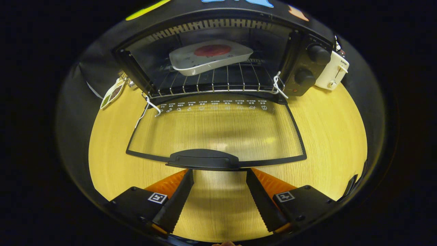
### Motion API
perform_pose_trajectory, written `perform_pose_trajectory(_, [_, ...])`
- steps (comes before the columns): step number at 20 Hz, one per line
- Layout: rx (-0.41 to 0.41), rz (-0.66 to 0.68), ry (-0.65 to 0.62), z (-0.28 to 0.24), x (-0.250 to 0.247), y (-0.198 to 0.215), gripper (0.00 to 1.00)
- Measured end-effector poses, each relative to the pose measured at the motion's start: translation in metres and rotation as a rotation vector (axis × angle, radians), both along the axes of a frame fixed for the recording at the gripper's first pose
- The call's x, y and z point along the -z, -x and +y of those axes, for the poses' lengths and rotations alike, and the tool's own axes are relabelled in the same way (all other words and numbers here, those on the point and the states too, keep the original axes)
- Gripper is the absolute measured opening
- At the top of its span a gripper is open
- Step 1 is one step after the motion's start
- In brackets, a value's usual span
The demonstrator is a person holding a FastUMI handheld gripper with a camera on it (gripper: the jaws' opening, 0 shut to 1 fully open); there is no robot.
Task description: Open the toaster oven, put the food inside, and close the toaster oven door.
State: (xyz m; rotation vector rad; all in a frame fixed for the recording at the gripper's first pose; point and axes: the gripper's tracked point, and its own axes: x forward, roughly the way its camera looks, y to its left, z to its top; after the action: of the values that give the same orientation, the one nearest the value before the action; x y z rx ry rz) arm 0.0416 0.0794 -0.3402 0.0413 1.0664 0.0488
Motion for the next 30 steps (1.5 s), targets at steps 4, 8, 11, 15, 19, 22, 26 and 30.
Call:
perform_pose_trajectory(4, [-0.036, -0.113, -0.012, 0.001, -0.040, 0.000, 0.99])
perform_pose_trajectory(8, [-0.013, -0.308, -0.052, -0.001, -0.091, -0.021, 0.99])
perform_pose_trajectory(11, [-0.012, -0.439, -0.060, -0.003, -0.150, -0.041, 0.99])
perform_pose_trajectory(15, [-0.027, -0.685, -0.014, -0.020, -0.243, -0.055, 0.99])
perform_pose_trajectory(19, [-0.045, -0.944, 0.015, -0.032, -0.343, -0.042, 0.98])
perform_pose_trajectory(22, [-0.067, -1.113, 0.047, -0.053, -0.406, -0.017, 0.98])
perform_pose_trajectory(26, [-0.008, -1.215, 0.047, -0.087, -0.444, 0.026, 0.99])
perform_pose_trajectory(30, [0.041, -1.211, 0.126, -0.138, -0.429, 0.066, 0.99])
